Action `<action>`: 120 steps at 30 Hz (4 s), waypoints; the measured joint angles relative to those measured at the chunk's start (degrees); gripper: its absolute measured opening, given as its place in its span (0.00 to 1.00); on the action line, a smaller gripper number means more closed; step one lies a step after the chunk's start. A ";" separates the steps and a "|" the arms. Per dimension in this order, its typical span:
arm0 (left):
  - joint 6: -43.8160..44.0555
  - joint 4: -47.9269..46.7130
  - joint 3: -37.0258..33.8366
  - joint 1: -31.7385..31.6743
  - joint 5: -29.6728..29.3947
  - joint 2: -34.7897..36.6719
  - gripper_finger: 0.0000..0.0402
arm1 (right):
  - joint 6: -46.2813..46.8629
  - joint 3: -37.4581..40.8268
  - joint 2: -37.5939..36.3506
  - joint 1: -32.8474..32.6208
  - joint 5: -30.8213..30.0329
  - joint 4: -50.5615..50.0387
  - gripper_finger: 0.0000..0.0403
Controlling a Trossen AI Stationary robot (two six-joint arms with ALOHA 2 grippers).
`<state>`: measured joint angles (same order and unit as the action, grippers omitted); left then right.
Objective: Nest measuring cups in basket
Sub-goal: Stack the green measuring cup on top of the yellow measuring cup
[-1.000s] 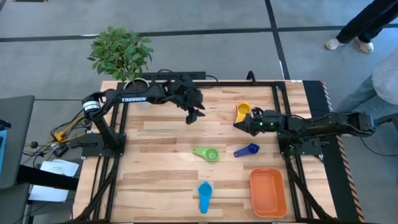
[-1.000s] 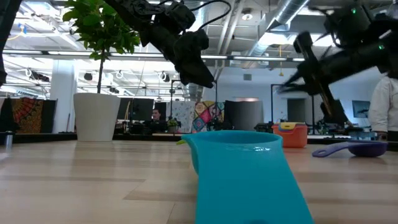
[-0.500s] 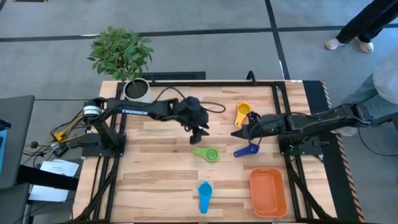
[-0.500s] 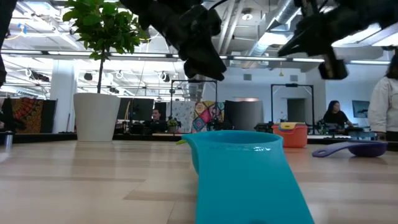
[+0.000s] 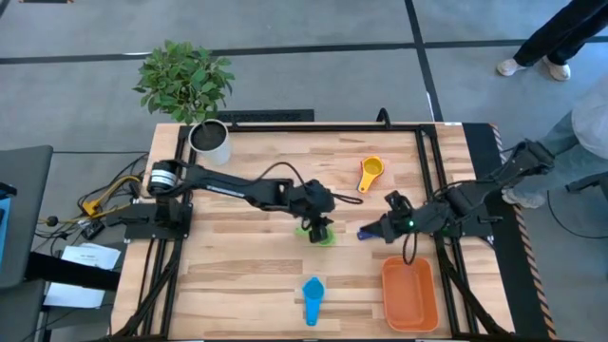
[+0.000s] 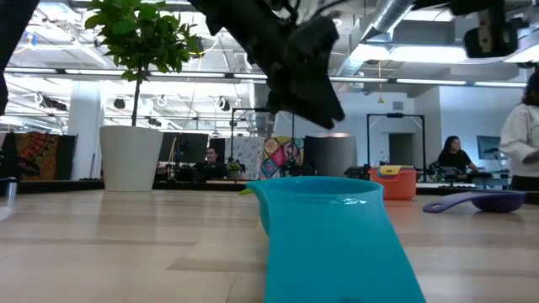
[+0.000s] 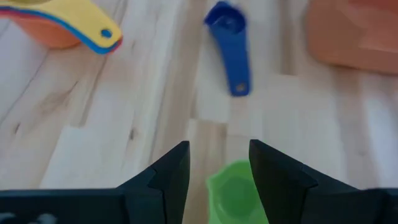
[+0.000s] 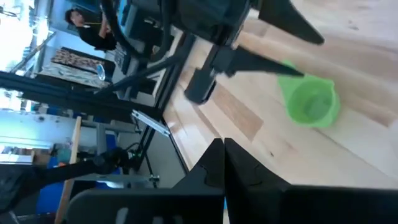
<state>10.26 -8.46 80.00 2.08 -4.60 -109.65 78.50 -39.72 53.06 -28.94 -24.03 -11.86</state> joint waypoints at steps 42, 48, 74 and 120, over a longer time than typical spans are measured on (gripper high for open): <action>4.86 -9.38 3.92 -7.56 5.29 -8.11 0.01 | 15.44 -0.33 6.92 -10.50 -21.18 -4.53 0.05; 10.53 -3.17 3.92 -10.41 5.34 -3.79 0.01 | 18.16 -0.31 8.65 -7.02 -23.69 -8.79 0.05; 36.26 24.04 3.92 -17.48 8.96 1.42 0.01 | -18.37 -0.33 9.94 18.42 -22.47 8.92 0.34; 40.02 26.52 3.92 -17.07 7.15 1.27 0.01 | -20.07 -0.33 10.16 26.38 -13.36 13.56 0.25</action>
<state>50.28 18.06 83.92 -14.98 2.55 -108.38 58.43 -40.05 63.22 -2.57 -37.39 1.70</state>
